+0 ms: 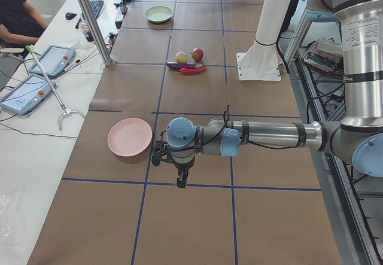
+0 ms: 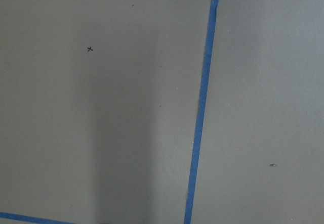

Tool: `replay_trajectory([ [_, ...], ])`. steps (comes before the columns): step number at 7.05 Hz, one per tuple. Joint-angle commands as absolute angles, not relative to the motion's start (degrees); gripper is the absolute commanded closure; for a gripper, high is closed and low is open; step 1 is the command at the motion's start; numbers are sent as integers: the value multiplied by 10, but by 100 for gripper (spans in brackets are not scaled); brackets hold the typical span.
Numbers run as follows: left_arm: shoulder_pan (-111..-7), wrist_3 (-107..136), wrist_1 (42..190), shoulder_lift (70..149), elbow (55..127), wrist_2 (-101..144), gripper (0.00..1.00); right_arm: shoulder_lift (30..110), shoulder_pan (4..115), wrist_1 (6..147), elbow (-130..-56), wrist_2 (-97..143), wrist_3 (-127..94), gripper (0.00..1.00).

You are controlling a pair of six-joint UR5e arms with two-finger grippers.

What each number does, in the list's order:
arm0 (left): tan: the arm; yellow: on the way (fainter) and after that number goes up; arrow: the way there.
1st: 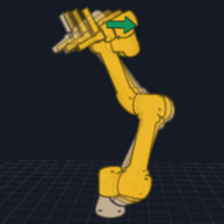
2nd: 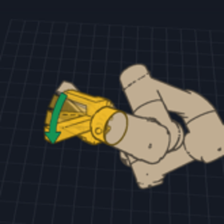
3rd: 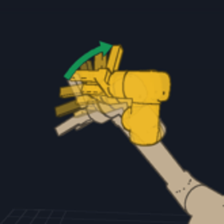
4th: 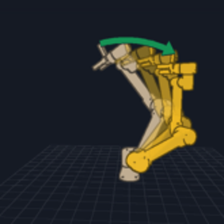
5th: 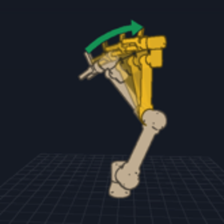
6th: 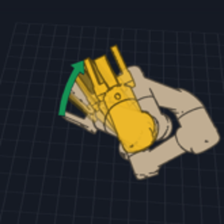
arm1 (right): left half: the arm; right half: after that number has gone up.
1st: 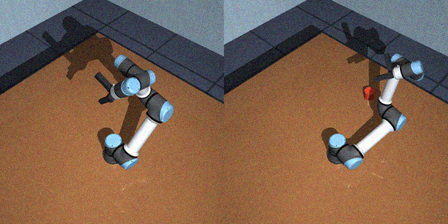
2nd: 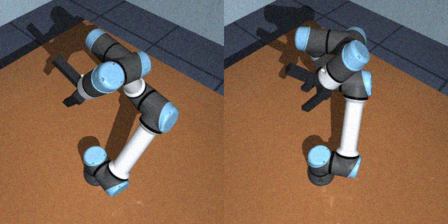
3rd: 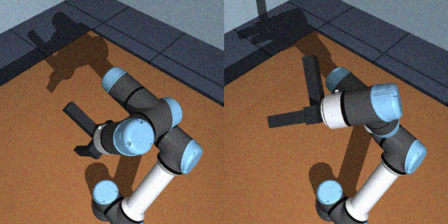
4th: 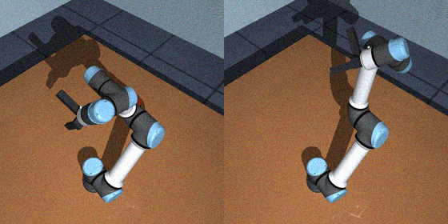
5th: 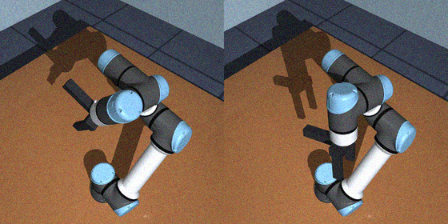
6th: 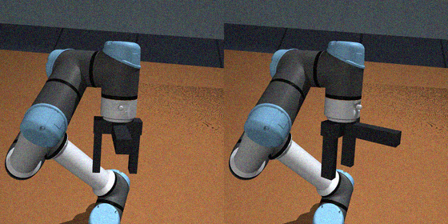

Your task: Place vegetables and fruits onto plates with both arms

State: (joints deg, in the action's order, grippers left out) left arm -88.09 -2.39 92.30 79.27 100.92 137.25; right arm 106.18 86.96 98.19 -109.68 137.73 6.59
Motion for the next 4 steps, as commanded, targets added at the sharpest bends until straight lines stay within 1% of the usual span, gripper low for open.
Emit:
replay_trajectory([
  [1,-882,-29,930,792,1011,1374,0,1059,867,960,-1099,1381,56,0],
  [2,-882,-29,930,789,1011,1374,0,1058,864,925,-1097,1383,45,0],
  [3,-882,-30,932,781,1012,1375,0,1049,827,892,-1098,1404,-23,0],
  [4,-882,-30,932,781,1014,1375,0,1022,786,840,-1099,1411,-139,0],
])
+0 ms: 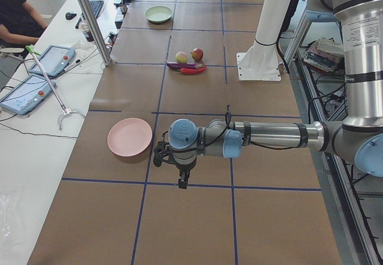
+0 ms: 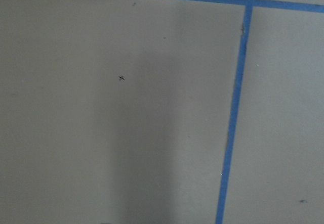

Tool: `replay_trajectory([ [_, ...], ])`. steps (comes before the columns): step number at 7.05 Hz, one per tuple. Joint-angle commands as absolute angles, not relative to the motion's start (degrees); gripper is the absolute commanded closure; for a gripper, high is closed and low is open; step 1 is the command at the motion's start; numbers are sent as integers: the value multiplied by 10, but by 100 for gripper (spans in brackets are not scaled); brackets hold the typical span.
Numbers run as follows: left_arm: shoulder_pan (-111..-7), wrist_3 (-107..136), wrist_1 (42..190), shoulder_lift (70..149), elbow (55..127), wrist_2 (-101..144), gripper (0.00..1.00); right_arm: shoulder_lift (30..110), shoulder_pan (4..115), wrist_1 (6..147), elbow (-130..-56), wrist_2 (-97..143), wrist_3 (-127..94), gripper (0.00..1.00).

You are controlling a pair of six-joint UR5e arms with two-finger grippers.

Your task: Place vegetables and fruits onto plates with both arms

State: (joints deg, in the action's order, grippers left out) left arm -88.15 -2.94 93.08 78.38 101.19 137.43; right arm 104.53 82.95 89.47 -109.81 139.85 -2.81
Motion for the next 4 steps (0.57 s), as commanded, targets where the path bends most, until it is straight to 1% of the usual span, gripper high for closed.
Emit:
replay_trajectory([
  [1,-881,-30,932,781,1016,1375,0,1000,730,770,-1100,1408,-256,0],
  [2,-881,-29,944,782,1018,1374,0,953,672,733,-1100,1403,-379,0],
  [4,-881,-28,976,775,1018,1375,0,845,562,732,-1112,1350,-589,0],
])
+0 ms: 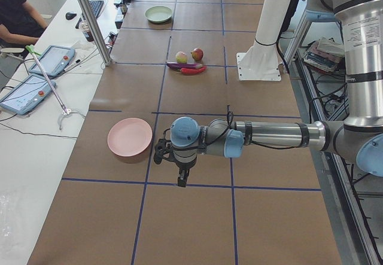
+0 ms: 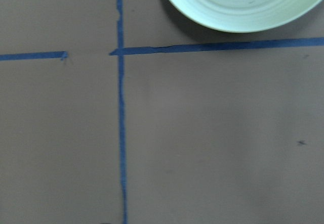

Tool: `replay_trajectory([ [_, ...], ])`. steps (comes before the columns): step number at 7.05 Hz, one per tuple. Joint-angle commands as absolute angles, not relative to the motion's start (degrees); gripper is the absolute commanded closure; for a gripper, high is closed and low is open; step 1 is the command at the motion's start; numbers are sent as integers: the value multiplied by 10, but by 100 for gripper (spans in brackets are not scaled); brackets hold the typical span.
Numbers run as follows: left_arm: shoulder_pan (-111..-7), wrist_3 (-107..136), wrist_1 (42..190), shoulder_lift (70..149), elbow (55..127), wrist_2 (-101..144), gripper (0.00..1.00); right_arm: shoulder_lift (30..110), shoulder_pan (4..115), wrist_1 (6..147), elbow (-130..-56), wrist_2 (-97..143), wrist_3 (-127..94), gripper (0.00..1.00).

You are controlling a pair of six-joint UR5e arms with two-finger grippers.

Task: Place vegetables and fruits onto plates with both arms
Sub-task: 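Reach the right gripper down and grasp the red-green pomegranate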

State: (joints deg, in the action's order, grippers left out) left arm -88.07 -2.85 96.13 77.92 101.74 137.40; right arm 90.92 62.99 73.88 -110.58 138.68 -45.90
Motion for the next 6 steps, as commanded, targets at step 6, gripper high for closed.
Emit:
replay_trajectory([
  [6,-880,-25,978,773,1020,1375,0,550,261,963,-1074,1052,-893,0],
])
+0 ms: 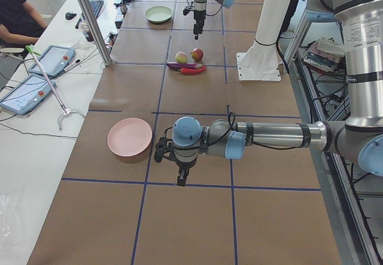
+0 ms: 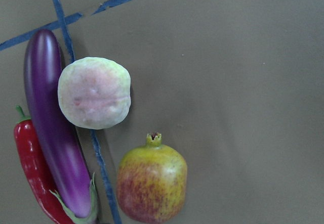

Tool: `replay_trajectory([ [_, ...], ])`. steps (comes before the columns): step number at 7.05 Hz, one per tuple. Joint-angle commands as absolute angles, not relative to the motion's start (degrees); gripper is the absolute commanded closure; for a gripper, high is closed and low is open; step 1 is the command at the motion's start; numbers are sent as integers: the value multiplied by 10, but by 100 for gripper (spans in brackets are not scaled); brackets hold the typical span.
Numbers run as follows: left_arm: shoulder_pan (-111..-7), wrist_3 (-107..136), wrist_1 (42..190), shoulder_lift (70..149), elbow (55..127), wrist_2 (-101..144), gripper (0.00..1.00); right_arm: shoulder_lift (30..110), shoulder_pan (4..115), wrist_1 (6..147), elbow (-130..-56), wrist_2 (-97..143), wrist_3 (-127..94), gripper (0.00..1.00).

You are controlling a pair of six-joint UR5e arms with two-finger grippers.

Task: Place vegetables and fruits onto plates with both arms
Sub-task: 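Reach the right gripper down and grasp the red-green pomegranate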

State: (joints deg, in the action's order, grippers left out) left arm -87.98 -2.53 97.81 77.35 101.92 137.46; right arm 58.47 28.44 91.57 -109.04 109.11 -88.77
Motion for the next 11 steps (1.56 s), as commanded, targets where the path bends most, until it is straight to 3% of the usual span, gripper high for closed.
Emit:
replay_trajectory([
  [1,-880,-25,978,773,1019,1375,0,545,245,965,-1051,1017,-892,0],
  [3,-880,-25,978,772,1019,1375,0,501,234,965,-980,982,-889,0],
  [8,-880,-23,977,773,1019,1396,0,494,223,958,-930,952,-885,2],
  [9,-879,-15,978,773,1020,1408,0,493,223,956,-932,953,-893,31],
  [10,-861,34,979,775,1033,1408,0,498,224,941,-938,958,-891,83],
  [11,-818,103,979,781,1062,1407,0,508,225,941,-960,962,-889,99],
])
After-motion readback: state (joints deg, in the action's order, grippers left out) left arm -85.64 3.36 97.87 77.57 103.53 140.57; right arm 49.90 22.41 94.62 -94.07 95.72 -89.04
